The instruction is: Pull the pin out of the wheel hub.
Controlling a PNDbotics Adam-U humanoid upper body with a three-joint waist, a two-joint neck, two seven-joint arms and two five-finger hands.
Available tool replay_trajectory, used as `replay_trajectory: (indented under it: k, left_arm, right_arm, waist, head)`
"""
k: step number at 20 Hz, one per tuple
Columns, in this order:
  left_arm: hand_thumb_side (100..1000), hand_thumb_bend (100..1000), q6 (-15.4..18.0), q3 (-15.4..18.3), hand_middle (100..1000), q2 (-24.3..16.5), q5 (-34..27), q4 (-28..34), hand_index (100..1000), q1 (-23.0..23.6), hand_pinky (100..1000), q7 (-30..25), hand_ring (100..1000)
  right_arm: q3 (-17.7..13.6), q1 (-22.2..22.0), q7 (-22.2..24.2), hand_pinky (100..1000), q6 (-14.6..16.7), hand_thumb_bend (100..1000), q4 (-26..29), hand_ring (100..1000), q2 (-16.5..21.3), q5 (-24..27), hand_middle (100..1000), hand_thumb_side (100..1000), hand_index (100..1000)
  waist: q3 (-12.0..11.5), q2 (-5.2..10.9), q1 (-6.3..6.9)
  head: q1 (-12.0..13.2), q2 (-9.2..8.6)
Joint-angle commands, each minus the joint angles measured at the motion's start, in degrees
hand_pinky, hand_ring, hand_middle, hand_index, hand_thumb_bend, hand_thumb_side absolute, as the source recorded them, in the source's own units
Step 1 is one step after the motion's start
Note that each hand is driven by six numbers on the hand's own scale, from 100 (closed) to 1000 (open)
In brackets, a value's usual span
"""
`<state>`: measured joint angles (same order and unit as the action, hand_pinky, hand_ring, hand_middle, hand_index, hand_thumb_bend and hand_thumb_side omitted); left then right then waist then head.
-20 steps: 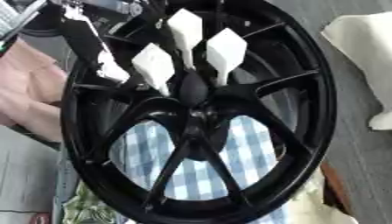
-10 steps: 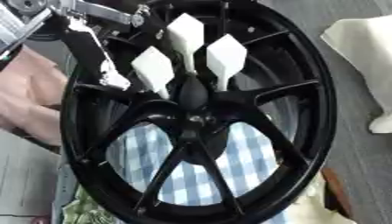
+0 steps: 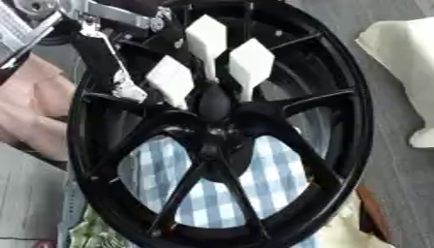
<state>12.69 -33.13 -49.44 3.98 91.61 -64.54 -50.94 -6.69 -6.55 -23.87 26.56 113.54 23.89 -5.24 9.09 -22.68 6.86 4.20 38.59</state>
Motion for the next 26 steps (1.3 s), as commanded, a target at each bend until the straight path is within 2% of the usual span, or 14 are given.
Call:
replay_trajectory:
  k: [1, 4, 5, 6, 12, 13, 14, 17, 22, 26]
  left_arm:
    - [239, 150, 0.80, 0.68, 406, -1.30, -0.77, 0.96, 470, -0.62, 733, -1.03, 559]
    - [157, 126, 0.21, 1.49, 380, -1.27, -1.51, 0.98, 424, -0.70, 713, -1.03, 534]
    - [157, 126, -0.04, 1.77, 380, -1.30, -1.74, 1.08, 424, -0.75, 713, -1.03, 534]
    - [108, 127, -0.30, 2.16, 369, -1.32, -1.99, 1.20, 416, -0.82, 704, -1.03, 524]
    - [126, 136, -2.95, 6.09, 337, -1.86, -5.22, 2.24, 375, -1.36, 678, -1.03, 488]
    - [126, 136, -3.47, 6.60, 337, -2.06, -5.83, 2.51, 375, -1.36, 678, -1.03, 490]
    - [126, 132, -3.82, 7.15, 338, -2.27, -6.18, 2.87, 377, -1.28, 678, -1.03, 487]
    - [126, 105, -5.06, 9.45, 335, -3.27, -9.16, 4.24, 374, -0.97, 677, -1.03, 483]
    - [125, 100, -6.57, 14.99, 334, -5.79, -13.85, 6.30, 374, -0.07, 678, -1.03, 480]
    - [122, 100, -6.73, 19.75, 334, -8.98, -16.56, 7.12, 375, 2.72, 679, -0.53, 478]
  right_arm:
    - [-0.21, 0.14, -0.22, 794, -0.14, 100, 1.05, 690, 0.34, 0.49, 626, 415, 717]
    - [-0.23, 0.08, -0.28, 794, -0.18, 100, 1.05, 690, 0.25, 0.61, 626, 415, 717]
    - [-0.24, 0.05, -0.28, 794, -0.18, 100, 1.05, 690, 0.24, 0.64, 626, 415, 717]
    - [-0.23, 0.02, -0.26, 794, -0.19, 100, 1.05, 690, 0.22, 0.65, 626, 416, 717]
    - [-0.32, -0.22, -0.17, 794, -0.15, 100, 1.05, 690, 0.20, 0.82, 626, 414, 717]
    - [-0.34, -0.26, -0.16, 794, -0.13, 100, 1.05, 690, 0.22, 0.85, 626, 444, 717]
    - [-0.36, -0.29, -0.15, 794, -0.08, 100, 1.05, 690, 0.23, 0.88, 626, 413, 717]
    - [-0.51, -0.43, -0.21, 794, 0.10, 100, 1.05, 690, 0.25, 0.97, 627, 410, 717]
    - [-0.76, -0.67, -0.38, 794, 0.37, 100, 1.05, 690, 0.35, 1.02, 628, 407, 718]
    - [-0.98, -0.82, -0.51, 794, 0.55, 100, 1.05, 690, 0.41, 1.01, 628, 405, 718]
  waist:
    - [0.03, 1.03, -0.43]
    - [-0.04, 1.13, -0.54]
    - [-0.06, 1.15, -0.58]
    - [-0.11, 1.20, -0.63]
    - [-0.44, 1.56, -0.97]
    - [-0.46, 1.61, -1.02]
    - [-0.48, 1.67, -1.07]
    - [-0.59, 1.81, -1.24]
    - [-1.06, 2.06, -1.47]
    - [-1.55, 2.19, -1.62]
  head:
    - [0.20, -0.64]
    - [0.22, -0.55]
    - [0.24, -0.53]
    - [0.30, -0.48]
    - [0.46, -0.38]
    - [0.47, -0.38]
    - [0.51, -0.38]
    - [0.53, -0.28]
    - [0.41, 0.00]
    - [0.14, -0.08]
